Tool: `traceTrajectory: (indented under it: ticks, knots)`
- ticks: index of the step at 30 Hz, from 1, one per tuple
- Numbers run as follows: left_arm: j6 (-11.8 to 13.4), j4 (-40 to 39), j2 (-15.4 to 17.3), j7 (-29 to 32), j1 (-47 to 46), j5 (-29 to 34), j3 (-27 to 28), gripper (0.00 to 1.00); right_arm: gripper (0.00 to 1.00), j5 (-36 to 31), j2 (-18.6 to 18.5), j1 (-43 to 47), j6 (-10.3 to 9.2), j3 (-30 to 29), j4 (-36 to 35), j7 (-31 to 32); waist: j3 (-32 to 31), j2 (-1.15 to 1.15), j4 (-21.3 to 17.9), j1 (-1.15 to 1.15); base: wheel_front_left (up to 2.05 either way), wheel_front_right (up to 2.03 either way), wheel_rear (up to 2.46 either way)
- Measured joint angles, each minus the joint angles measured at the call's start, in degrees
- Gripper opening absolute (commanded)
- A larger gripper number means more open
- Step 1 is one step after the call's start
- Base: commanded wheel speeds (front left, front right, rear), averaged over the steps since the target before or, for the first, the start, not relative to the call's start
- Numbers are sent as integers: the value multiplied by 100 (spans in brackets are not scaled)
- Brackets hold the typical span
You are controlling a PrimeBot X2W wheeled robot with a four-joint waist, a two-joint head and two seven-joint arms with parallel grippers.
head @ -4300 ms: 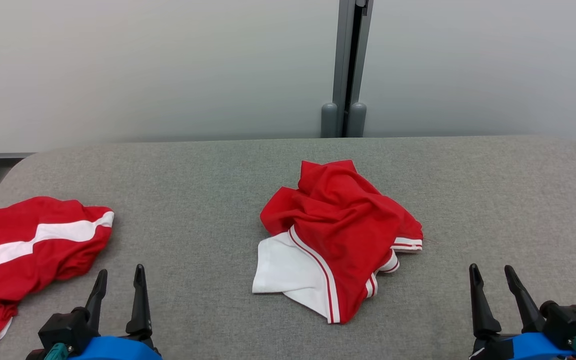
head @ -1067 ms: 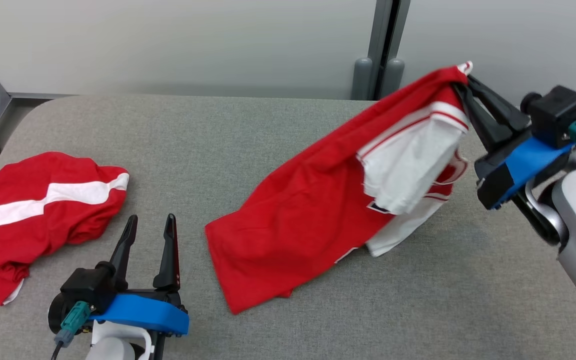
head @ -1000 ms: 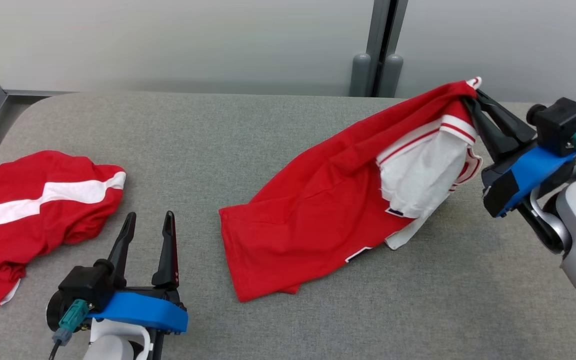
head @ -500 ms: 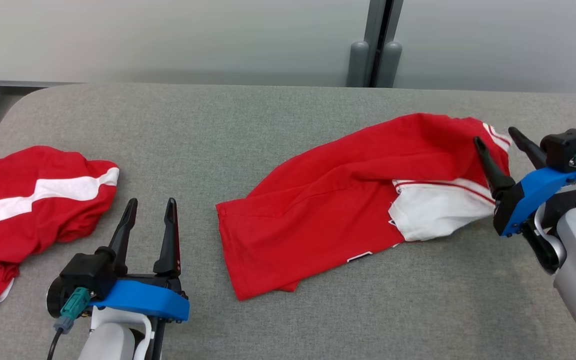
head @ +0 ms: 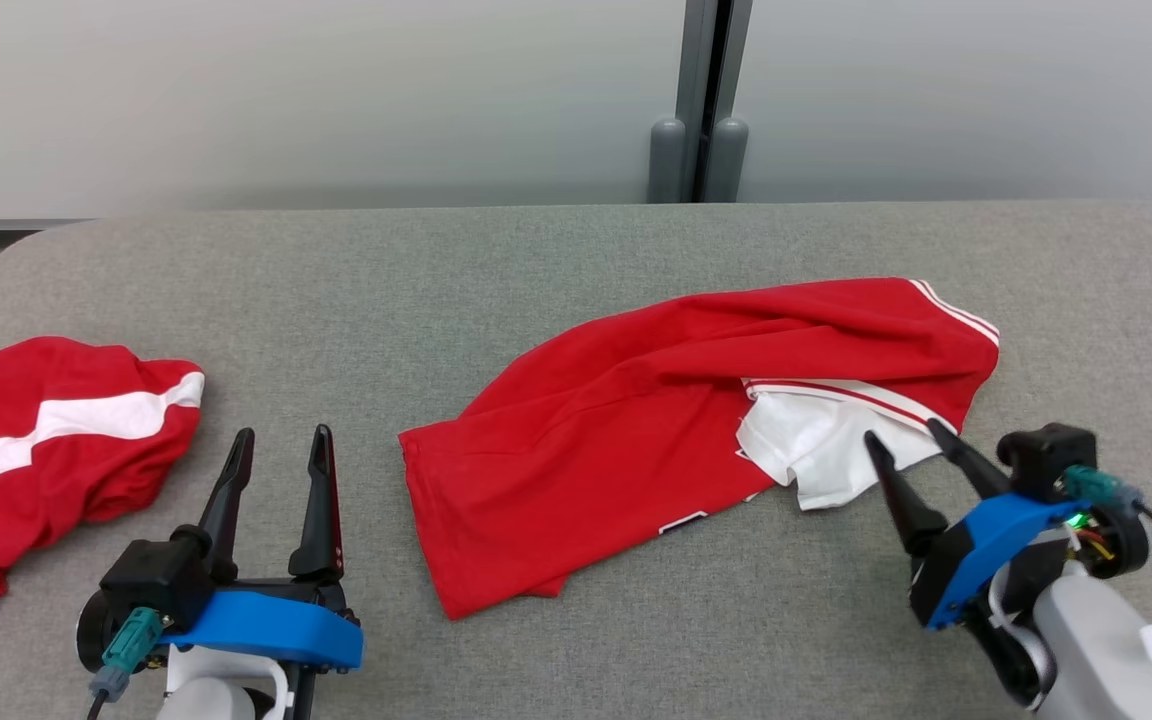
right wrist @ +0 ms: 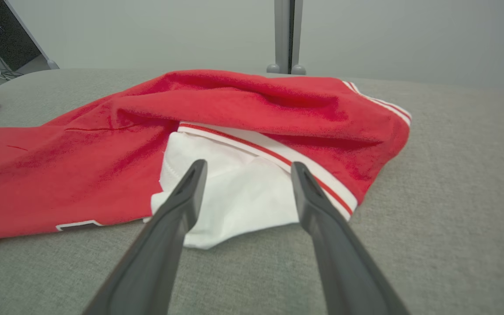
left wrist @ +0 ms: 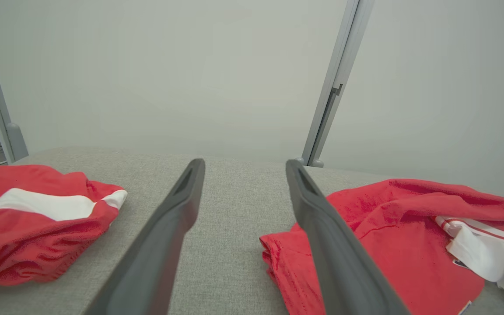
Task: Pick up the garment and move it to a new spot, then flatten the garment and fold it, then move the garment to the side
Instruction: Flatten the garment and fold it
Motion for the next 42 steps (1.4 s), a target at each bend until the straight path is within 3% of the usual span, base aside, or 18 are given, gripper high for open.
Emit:
traceTrajectory:
  ticks: [7,8,13,22,23,30,37,42]
  knots:
    - [0,-48,11,-1,-5,16,52,100,100,-1294,600,308,0,-501,-816,621,123,0,-43,0,0,0,0]
    - [0,-45,9,0,-16,21,34,100,100,-1718,770,330,0,-642,-894,886,147,0,-18,0,0,0,0]
    - [0,-16,-4,0,-99,23,-16,100,100,-2670,1058,331,0,-769,-829,1516,210,0,77,0,0,0,0]
    - [-1,13,-4,0,-129,-9,-57,100,100,-3461,1170,249,0,-1091,-259,1677,280,0,231,0,0,0,0]
    - [-1,15,-4,0,-128,-11,-60,100,0,-3500,1185,240,1,-1138,-219,1639,274,0,239,0,0,0,0]
    - [-1,53,9,0,-80,-13,-58,100,0,-3484,1284,503,0,-1817,-493,1389,144,0,237,0,0,0,0]
    - [-9,54,55,0,25,-29,-15,100,0,-3490,1318,1450,0,-2101,-1738,1664,19,0,-7,0,0,0,0]
    - [-9,14,68,0,98,-30,54,100,0,-3406,1274,2168,0,-2319,-2837,2238,-37,0,-225,0,0,0,0]
